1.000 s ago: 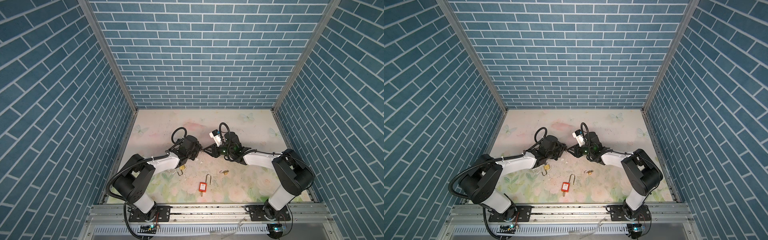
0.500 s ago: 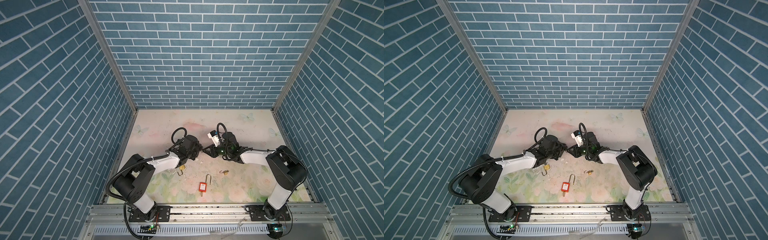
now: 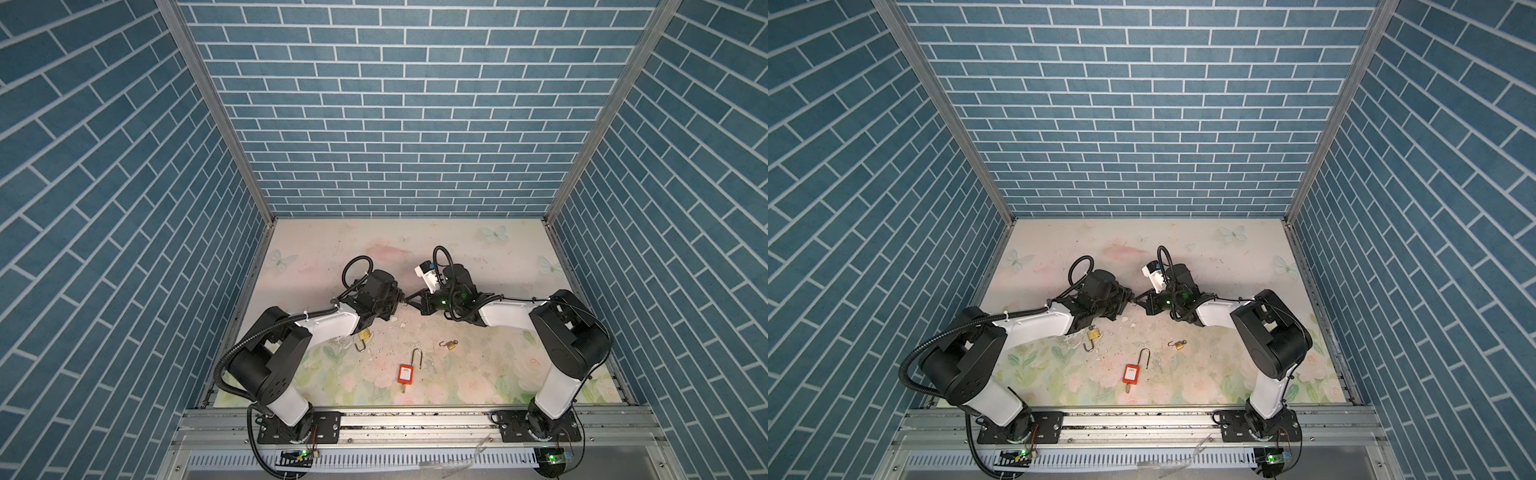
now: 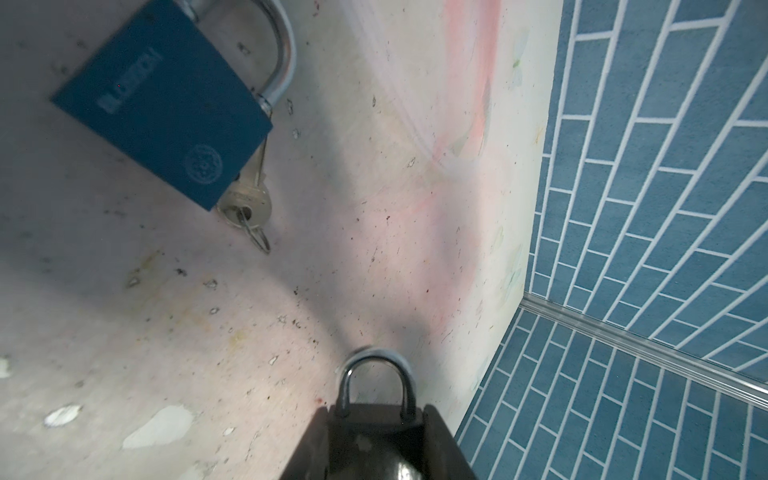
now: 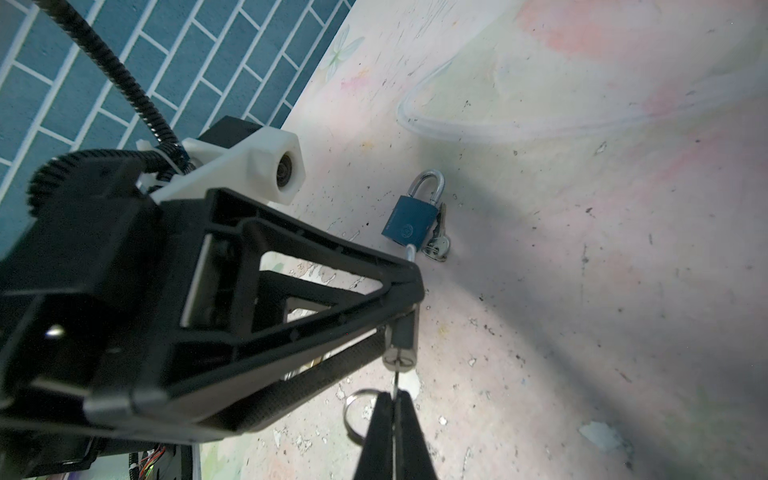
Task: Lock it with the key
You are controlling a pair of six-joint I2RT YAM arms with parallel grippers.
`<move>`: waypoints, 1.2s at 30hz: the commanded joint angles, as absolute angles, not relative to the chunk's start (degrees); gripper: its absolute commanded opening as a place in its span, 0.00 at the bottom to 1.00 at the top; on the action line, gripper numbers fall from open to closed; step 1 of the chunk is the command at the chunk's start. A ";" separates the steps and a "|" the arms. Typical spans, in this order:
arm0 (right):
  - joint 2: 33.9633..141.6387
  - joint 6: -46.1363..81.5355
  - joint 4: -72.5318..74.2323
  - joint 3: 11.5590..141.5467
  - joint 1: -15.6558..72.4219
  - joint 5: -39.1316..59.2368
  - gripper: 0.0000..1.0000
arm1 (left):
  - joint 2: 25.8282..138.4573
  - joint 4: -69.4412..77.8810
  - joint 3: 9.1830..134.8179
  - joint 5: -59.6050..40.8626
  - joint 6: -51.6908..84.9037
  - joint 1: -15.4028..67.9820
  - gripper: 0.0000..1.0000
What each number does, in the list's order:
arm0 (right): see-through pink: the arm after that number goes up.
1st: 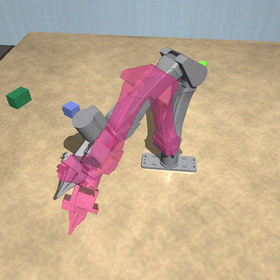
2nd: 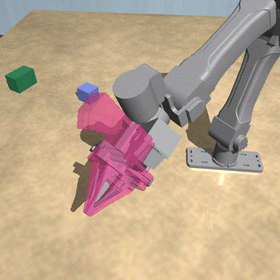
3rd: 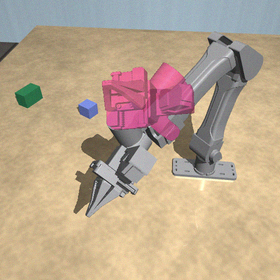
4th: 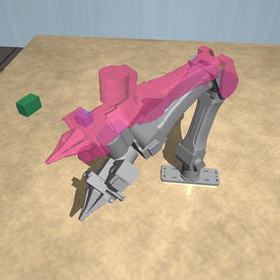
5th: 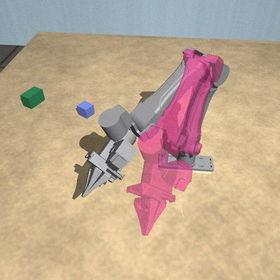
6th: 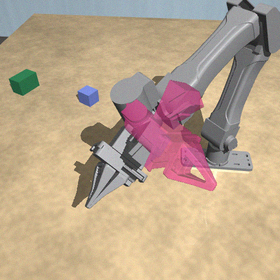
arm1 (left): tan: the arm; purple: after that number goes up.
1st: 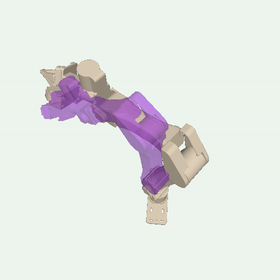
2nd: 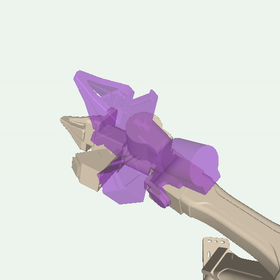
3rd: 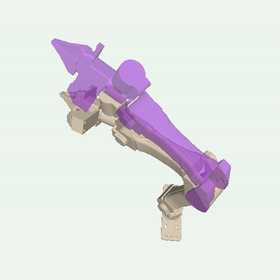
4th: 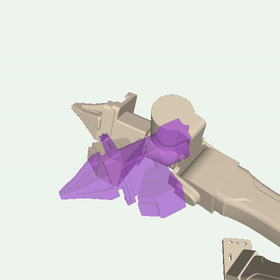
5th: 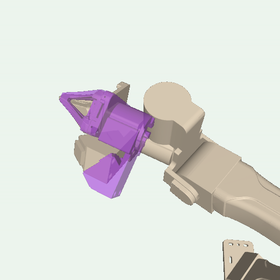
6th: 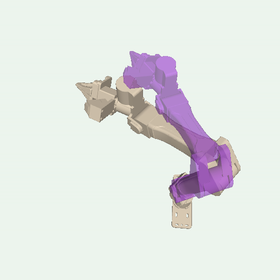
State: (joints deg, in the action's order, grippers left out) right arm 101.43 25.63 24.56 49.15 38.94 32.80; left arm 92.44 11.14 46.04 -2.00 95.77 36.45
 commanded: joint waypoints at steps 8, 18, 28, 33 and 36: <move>95.45 23.97 20.69 46.15 39.31 32.66 0.00 | 90.62 9.21 47.73 5.53 96.16 30.59 0.00; 84.22 26.76 13.38 41.30 34.09 26.93 0.00 | 96.90 -13.32 64.29 6.67 83.03 33.31 0.00; 79.26 29.56 8.49 38.97 23.02 24.26 0.00 | 113.28 -25.62 84.72 0.63 48.76 40.82 0.00; 78.53 30.49 7.58 38.17 21.95 25.92 0.00 | 118.39 -34.19 93.58 5.45 10.46 43.36 0.00; 78.15 31.33 6.90 37.44 21.97 26.06 0.00 | 117.94 -34.44 92.64 11.05 -4.52 43.62 0.00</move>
State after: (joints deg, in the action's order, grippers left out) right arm 79.57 29.19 8.43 38.44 22.00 25.47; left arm 118.76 -29.52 92.14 4.45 19.88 43.62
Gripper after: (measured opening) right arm 0.045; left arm 0.343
